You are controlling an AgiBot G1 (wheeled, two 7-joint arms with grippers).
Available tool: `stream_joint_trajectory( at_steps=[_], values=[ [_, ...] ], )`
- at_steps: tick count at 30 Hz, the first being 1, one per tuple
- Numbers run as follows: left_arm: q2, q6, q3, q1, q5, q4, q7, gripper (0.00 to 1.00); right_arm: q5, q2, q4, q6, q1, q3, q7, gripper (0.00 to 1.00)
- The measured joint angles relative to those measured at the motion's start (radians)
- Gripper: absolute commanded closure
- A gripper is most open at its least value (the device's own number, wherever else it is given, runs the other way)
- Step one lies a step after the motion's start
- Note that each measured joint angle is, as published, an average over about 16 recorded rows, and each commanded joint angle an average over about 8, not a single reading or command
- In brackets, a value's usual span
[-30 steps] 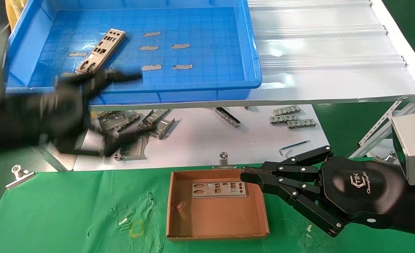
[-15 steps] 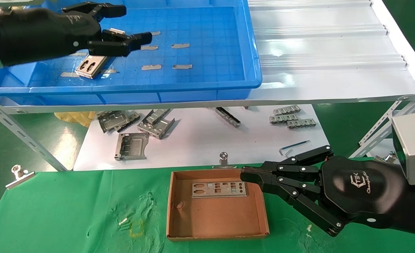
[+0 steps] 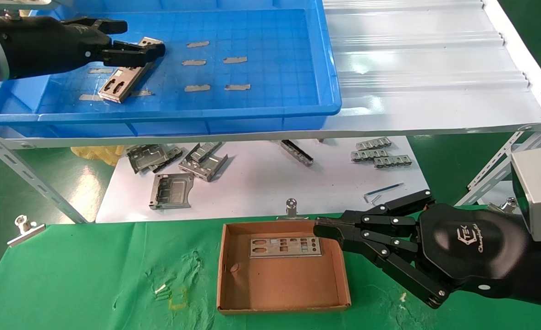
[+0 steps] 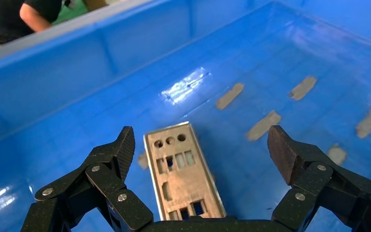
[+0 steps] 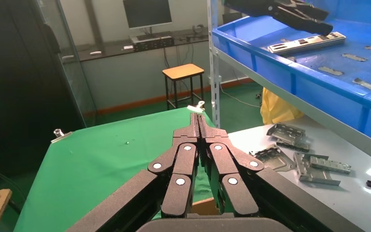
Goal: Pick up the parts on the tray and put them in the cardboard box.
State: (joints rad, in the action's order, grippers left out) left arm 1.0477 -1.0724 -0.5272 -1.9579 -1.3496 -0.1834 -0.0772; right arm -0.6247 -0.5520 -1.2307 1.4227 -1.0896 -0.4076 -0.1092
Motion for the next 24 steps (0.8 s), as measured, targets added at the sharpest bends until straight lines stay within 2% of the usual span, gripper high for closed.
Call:
stream_joint_trajectory(
  at_steps=[5,6,12,14,16,21,22,24],
  values=[
    [0.018,0.024,-0.009,-0.021,-0.016,0.063,0.01,0.0,0.0,0.0,0.0,0.0,0.0,0.0,0.0,0.1],
    [0.021,0.028,-0.011,-0.024,-0.018,0.073,0.011,0.0,0.0,0.0,0.0,0.0,0.0,0.0,0.0,0.01],
    [0.034,0.042,-0.019,-0.041,-0.032,0.12,0.011,0.0,0.0,0.0,0.0,0.0,0.0,0.0,0.0,0.0],
    [0.038,0.045,-0.021,-0.046,-0.035,0.131,0.011,0.05,0.0,0.0,0.0,0.0,0.0,0.0,0.0,0.0],
    [0.04,0.046,-0.023,-0.05,-0.037,0.14,0.009,0.19,0.0,0.0,0.0,0.0,0.0,0.0,0.0,0.0],
    [0.045,0.044,-0.026,-0.058,-0.041,0.158,0.004,0.79,0.0,0.0,0.0,0.0,0.0,0.0,0.0,0.0],
    [0.045,0.044,-0.026,-0.059,-0.042,0.161,0.002,0.88,0.0,0.0,0.0,0.0,0.0,0.0,0.0,0.0],
    [0.046,0.043,-0.027,-0.061,-0.043,0.166,0.0,0.98,0.0,0.0,0.0,0.0,0.0,0.0,0.0,0.0]
  ],
)
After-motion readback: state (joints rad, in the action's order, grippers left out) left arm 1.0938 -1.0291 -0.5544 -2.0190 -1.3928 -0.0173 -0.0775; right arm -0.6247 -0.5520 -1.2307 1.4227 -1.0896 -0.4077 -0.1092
